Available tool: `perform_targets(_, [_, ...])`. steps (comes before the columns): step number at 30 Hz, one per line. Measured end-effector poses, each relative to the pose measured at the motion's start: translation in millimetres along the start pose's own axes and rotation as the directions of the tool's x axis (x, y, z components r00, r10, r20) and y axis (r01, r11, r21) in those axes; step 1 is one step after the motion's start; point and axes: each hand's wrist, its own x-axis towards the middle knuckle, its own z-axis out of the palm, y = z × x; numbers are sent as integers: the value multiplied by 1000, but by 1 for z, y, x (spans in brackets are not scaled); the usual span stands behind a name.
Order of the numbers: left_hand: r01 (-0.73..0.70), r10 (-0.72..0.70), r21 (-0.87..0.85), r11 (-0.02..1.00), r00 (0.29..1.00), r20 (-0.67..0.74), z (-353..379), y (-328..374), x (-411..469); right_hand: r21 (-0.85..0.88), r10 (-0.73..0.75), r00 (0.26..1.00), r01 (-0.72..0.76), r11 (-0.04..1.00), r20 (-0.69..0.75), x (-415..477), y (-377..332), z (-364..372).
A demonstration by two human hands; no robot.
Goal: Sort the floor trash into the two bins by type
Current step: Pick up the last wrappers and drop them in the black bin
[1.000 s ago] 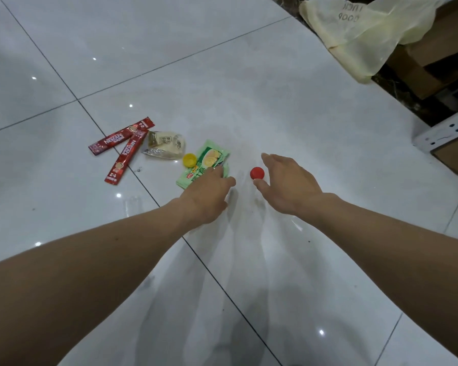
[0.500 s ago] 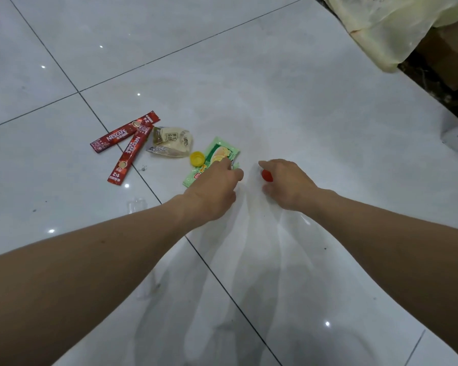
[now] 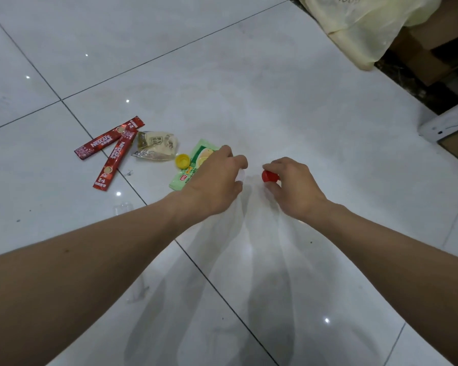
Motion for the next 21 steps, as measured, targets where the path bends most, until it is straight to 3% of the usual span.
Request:
perform_targets(8, [-130,130,6,991,991,-13,-8,71,0,56,74,987,-67,996,-144,-60,33,-73])
perform_targets(15, [-327,327,-37,944,945,-14,20,173,-14,-47,107,970,-120,992,-217,-144,87,-128])
perform_targets(21, [-427,426,-6,904,902,-73,49,272,-14,-21,207,896,-234,972,-392,-226,149,-171])
